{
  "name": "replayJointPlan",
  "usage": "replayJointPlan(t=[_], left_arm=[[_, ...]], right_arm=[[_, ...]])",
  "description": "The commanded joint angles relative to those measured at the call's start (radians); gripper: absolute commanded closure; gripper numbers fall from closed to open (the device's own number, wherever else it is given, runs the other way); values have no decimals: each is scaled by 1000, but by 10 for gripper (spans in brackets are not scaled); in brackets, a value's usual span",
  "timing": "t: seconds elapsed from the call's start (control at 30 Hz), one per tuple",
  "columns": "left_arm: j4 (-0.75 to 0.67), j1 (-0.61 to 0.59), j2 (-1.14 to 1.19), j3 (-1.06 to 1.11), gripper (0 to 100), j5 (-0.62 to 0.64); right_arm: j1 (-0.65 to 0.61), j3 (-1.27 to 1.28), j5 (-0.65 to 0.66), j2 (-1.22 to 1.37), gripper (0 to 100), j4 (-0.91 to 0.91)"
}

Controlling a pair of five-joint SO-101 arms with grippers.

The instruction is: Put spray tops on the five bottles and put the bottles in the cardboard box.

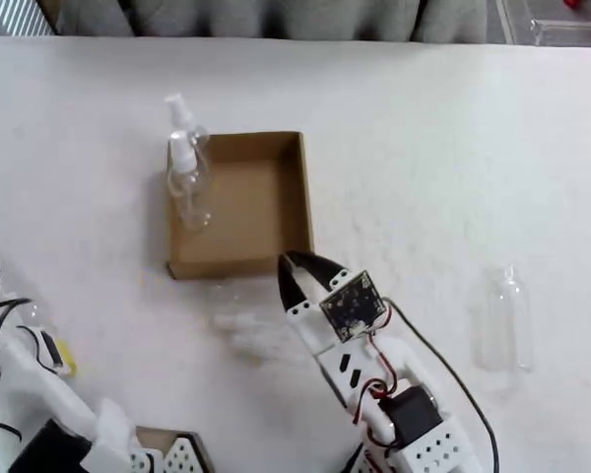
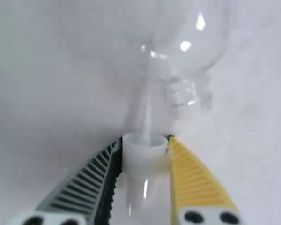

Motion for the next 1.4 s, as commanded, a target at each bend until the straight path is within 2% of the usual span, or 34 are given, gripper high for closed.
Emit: replayJointPlan(t=[0.0, 0.13, 0.23, 0.37, 0.57, 0.77, 0.93, 1.07, 1.23, 1.37], left_arm=[[-18, 36, -19, 38, 867, 8], [23, 101, -22, 35, 989, 12], [54, 156, -30, 3, 980, 15], [173, 260, -84, -57, 979, 31], [258, 506, -216, -86, 979, 161], [256, 788, -288, -72, 979, 370], [210, 992, -292, -9, 977, 491], [158, 1066, -288, 8, 976, 565], [150, 1063, -295, 0, 962, 588], [152, 1061, -295, -2, 828, 597]], right_arm=[[5, 8, 12, -7, 984, -2], [5, 8, 12, -7, 984, -5], [5, 8, 12, -7, 984, -5], [7, 8, 12, -7, 984, -2], [7, 8, 12, -7, 984, -2], [7, 8, 12, -7, 984, -2], [7, 8, 12, -7, 984, -1], [7, 8, 12, -7, 984, -1], [7, 8, 12, -5, 984, -1], [7, 8, 12, -5, 984, -4]])
